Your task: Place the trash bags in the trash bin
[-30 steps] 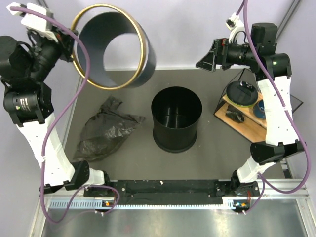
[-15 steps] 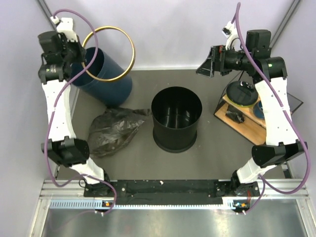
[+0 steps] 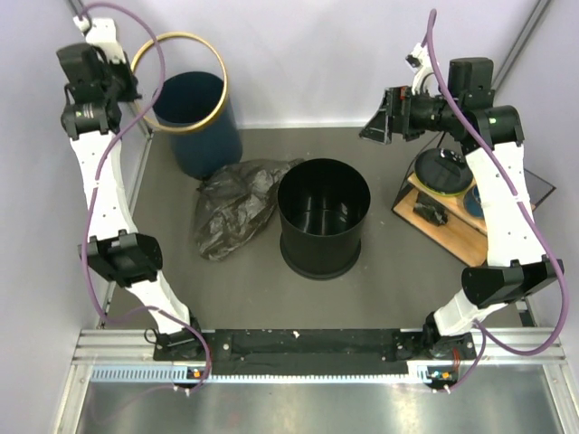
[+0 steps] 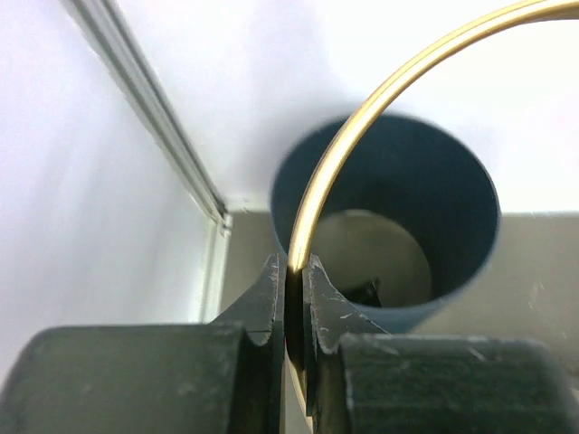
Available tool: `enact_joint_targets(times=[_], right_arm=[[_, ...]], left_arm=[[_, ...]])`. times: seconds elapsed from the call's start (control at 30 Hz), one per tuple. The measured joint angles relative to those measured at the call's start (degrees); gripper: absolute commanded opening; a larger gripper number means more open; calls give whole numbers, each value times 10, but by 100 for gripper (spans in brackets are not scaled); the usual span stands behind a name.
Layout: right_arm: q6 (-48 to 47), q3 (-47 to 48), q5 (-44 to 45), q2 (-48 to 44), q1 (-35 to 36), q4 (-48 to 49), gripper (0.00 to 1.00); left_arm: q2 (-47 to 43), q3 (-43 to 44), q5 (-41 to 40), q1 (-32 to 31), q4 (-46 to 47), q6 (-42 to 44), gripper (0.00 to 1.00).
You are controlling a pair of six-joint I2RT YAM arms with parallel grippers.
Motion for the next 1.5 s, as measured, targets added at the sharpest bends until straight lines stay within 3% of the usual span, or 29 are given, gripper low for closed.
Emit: enact_joint_targets(times=[0.2, 0.77, 1.3, 1.5], right_arm=[[1, 0, -1, 0, 0, 0, 99], [2, -27, 7, 0, 1, 0, 99], [0, -40, 40, -15, 6, 0, 99], [0, -41, 46, -16, 9, 0, 99]], left_arm=[[58, 117, -86, -3, -8, -5, 0], [178, 118, -181, -21, -42, -159, 0], [236, 118, -193, -28, -1, -174, 0], [236, 118, -192, -28, 11, -178, 8]])
